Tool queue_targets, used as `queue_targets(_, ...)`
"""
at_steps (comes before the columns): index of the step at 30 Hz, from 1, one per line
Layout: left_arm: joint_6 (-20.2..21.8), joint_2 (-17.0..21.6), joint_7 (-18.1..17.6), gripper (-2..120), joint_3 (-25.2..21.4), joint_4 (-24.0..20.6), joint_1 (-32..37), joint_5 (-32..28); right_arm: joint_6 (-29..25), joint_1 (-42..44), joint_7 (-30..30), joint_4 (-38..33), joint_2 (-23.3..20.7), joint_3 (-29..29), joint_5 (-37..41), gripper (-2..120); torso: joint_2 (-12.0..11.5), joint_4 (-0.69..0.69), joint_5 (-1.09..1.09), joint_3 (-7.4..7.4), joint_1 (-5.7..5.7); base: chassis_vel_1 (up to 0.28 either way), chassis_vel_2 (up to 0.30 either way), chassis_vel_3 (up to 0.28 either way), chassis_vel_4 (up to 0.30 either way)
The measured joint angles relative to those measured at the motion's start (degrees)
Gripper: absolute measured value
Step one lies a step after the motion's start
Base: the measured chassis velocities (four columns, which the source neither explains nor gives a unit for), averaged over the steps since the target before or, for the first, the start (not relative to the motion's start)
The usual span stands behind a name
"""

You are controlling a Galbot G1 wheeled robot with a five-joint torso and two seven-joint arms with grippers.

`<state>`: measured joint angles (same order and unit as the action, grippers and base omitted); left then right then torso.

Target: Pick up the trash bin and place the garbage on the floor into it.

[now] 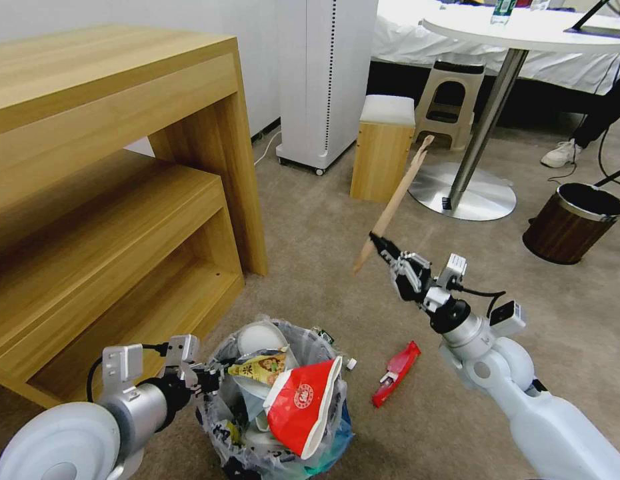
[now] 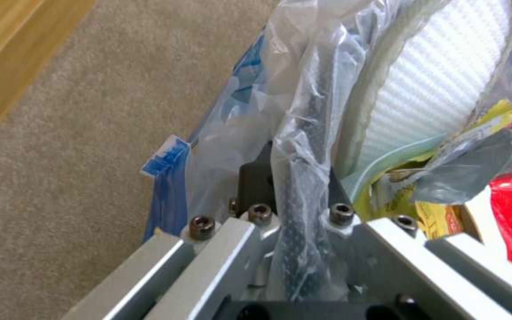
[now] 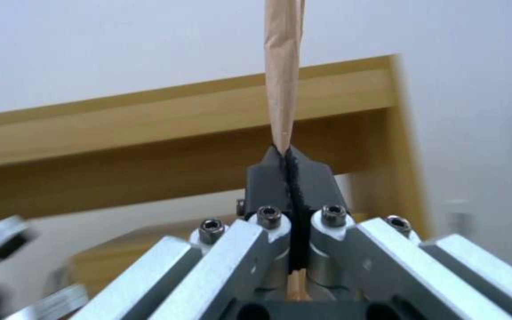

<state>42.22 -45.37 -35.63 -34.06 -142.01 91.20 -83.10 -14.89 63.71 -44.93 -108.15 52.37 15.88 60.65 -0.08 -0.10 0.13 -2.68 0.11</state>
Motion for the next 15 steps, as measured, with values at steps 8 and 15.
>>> queue_targets(8,0.0,-0.6,0.1,1,1.5,0.8,-0.9,0.3,2.3,-2.6,-13.4,2.8,-0.5,-1.7,-0.3,0,0.0,0.00,0.00,0.00,0.00,0.000,0.000,0.000,0.000)
queue_targets(15,0.0,-0.8,0.9,1,3.0,1.9,-2.0,0.1,2.6,-5.3,-19.6,4.6,-0.5,-4.9,-1.6,0,0.0,0.00,0.00,0.00,0.00,0.000,0.000,0.000,0.000)
